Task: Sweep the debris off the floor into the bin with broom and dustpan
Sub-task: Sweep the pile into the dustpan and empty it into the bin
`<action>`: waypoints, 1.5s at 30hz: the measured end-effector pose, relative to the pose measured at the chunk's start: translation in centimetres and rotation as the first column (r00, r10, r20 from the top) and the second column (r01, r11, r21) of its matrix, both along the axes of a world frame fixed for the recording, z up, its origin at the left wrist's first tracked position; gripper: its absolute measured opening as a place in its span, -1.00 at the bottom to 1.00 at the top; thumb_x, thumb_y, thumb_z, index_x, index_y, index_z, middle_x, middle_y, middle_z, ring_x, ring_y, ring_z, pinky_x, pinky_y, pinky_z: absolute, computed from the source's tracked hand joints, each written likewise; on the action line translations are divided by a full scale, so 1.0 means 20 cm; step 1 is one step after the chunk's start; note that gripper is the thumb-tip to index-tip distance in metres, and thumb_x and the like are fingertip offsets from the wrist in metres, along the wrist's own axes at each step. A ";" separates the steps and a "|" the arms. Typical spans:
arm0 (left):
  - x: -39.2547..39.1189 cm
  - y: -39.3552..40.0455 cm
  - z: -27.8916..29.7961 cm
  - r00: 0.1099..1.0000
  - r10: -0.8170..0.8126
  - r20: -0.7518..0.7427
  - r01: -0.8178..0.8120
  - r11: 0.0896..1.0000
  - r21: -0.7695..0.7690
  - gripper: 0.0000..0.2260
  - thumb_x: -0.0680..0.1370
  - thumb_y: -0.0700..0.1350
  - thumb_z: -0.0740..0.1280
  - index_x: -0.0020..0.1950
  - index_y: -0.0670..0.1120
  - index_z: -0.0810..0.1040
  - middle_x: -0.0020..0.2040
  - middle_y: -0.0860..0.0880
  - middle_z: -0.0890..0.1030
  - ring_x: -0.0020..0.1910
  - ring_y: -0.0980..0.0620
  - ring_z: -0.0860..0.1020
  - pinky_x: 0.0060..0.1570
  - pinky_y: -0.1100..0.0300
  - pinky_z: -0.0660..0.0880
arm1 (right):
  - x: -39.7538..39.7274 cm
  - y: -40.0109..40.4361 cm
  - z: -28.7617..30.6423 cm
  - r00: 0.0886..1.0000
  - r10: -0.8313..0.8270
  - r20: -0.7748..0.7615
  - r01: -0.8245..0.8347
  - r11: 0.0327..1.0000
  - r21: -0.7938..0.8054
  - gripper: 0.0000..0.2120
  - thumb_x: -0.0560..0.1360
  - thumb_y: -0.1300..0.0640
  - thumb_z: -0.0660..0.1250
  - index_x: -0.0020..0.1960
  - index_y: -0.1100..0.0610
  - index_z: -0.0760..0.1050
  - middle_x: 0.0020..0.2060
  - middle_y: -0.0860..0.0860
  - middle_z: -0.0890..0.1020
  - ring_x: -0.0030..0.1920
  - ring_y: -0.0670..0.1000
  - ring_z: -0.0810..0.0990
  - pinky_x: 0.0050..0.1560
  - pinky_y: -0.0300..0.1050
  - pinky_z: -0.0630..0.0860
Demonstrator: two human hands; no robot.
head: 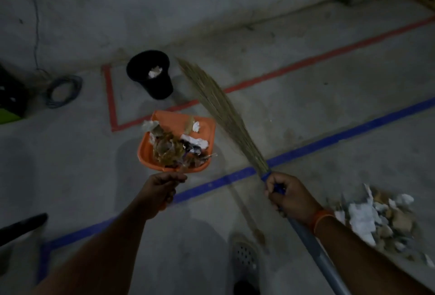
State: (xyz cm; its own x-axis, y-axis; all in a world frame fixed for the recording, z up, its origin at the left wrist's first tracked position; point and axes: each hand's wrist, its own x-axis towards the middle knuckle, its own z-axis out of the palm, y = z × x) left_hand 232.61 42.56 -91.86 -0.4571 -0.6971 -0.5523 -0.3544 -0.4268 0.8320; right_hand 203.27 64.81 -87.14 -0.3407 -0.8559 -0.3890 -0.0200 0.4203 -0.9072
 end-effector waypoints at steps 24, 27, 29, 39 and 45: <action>-0.41 -2.64 -0.30 0.946 0.198 0.256 -0.172 0.978 -0.122 -0.75 0.62 -0.36 0.22 -0.07 -0.19 0.67 -0.51 0.00 0.49 -0.60 0.11 0.36 -0.60 0.33 0.24 | -0.44 -2.17 -0.46 0.978 -0.117 0.173 0.100 0.990 0.100 -0.57 0.44 0.62 0.19 -0.33 0.12 0.41 -0.38 0.24 0.44 -0.50 0.07 0.35 -0.48 -0.16 0.33; -0.43 -2.88 -0.36 0.921 0.216 0.326 -0.165 0.970 -0.176 -0.73 0.58 -0.40 0.22 -0.13 -0.16 0.67 -0.44 -0.01 0.53 -0.56 0.07 0.38 -0.58 0.29 0.27 | -0.46 -2.34 -0.49 0.974 -0.152 0.169 0.134 0.985 0.113 -0.59 0.44 0.62 0.18 -0.33 0.14 0.39 -0.37 0.28 0.45 -0.49 0.08 0.34 -0.50 -0.17 0.33; -0.45 -2.99 -0.38 0.900 0.237 0.365 -0.161 0.960 -0.227 -0.73 0.55 -0.39 0.25 -0.17 -0.13 0.67 -0.37 -0.07 0.54 -0.56 0.06 0.38 -0.57 0.28 0.28 | -0.47 -2.43 -0.50 0.971 -0.172 0.166 0.151 0.980 0.130 -0.60 0.44 0.63 0.18 -0.32 0.17 0.39 -0.34 0.32 0.44 -0.49 0.08 0.35 -0.49 -0.14 0.33; -0.46 -3.22 -0.45 0.814 0.141 0.563 0.068 0.940 -0.334 -0.77 0.57 -0.35 0.30 -0.17 -0.10 0.65 -0.17 -0.05 0.67 -0.42 0.07 0.51 -0.54 0.25 0.40 | -0.48 -2.54 -0.49 0.958 -0.217 0.186 0.176 0.960 0.216 -0.63 0.45 0.62 0.16 -0.31 0.19 0.39 -0.29 0.46 0.35 -0.46 0.10 0.31 -0.46 -0.12 0.28; -0.50 -3.31 -0.45 0.772 0.083 0.630 0.150 0.939 -0.308 -0.77 0.60 -0.25 0.30 -0.19 -0.06 0.67 -0.16 -0.02 0.64 -0.33 0.04 0.51 -0.41 0.17 0.44 | -0.47 -2.48 -0.53 0.948 -0.244 0.206 0.190 0.949 0.251 -0.78 0.46 0.61 0.18 -0.22 0.34 0.32 -0.33 0.29 0.42 -0.51 0.05 0.31 -0.47 -0.16 0.26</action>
State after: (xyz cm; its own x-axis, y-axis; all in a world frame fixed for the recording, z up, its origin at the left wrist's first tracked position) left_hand 222.66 -23.65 -100.81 -0.1168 -0.8766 -0.4669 -0.8515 -0.1536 0.5014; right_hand 193.80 15.23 -97.66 -0.3854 -0.6519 -0.6530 0.2936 0.5843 -0.7566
